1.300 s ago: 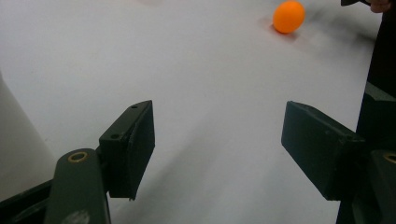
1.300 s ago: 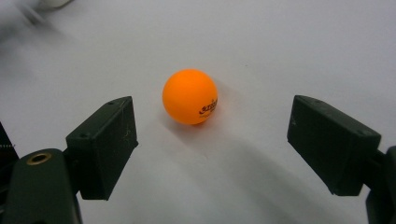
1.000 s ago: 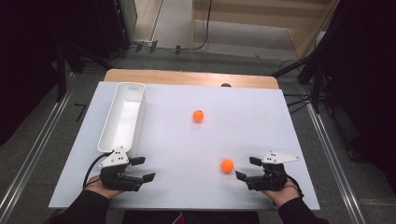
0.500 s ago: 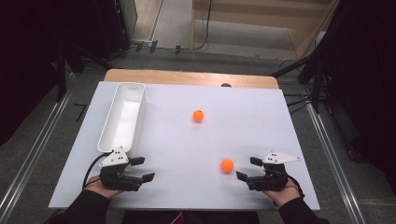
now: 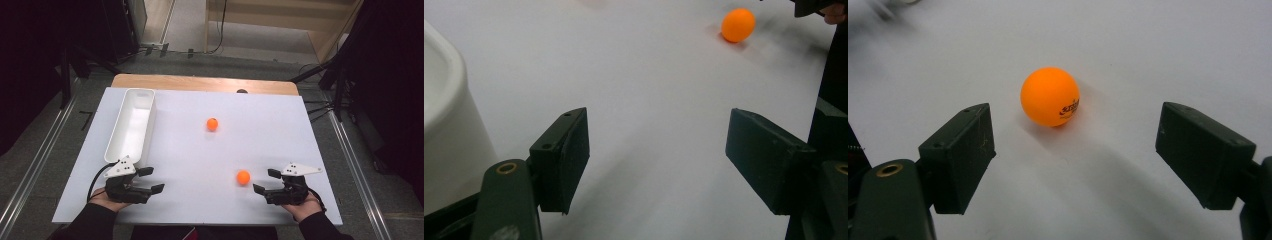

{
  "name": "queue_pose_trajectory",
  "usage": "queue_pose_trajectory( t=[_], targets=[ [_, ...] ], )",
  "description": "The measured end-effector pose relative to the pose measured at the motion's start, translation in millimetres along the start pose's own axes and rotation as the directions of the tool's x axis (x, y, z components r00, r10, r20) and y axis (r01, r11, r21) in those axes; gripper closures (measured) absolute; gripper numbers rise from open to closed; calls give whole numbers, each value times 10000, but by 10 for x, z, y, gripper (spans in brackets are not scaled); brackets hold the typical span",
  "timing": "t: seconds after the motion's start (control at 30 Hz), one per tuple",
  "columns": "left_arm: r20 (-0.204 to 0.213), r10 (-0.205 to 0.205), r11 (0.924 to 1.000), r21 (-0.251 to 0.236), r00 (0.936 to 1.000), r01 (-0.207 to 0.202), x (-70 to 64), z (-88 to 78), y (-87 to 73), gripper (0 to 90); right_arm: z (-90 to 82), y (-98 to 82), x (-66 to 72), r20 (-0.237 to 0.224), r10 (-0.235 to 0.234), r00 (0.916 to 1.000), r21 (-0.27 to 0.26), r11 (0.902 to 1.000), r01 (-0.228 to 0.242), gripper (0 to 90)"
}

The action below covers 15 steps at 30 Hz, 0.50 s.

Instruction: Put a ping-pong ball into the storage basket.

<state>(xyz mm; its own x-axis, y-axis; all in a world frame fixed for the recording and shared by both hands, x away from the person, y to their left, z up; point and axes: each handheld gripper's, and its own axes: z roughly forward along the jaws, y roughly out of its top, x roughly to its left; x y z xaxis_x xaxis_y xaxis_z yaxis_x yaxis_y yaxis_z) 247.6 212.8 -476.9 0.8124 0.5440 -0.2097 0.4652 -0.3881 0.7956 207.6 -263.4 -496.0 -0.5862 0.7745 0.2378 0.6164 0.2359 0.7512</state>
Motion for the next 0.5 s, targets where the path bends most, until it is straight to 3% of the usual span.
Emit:
queue_pose_trajectory(
  t=[0.27,0.5],
  targets=[
    [159,-148,9998,-100,9998,149,-4,-17,36,258,0,-15,-21,-112,79,9999,17,10000,-79,144],
    [128,96,10000,9,9999,-96,-33,-34,61,259,2,-11,-34,-175,129,9998,-71,9999,-131,144]
  ],
)
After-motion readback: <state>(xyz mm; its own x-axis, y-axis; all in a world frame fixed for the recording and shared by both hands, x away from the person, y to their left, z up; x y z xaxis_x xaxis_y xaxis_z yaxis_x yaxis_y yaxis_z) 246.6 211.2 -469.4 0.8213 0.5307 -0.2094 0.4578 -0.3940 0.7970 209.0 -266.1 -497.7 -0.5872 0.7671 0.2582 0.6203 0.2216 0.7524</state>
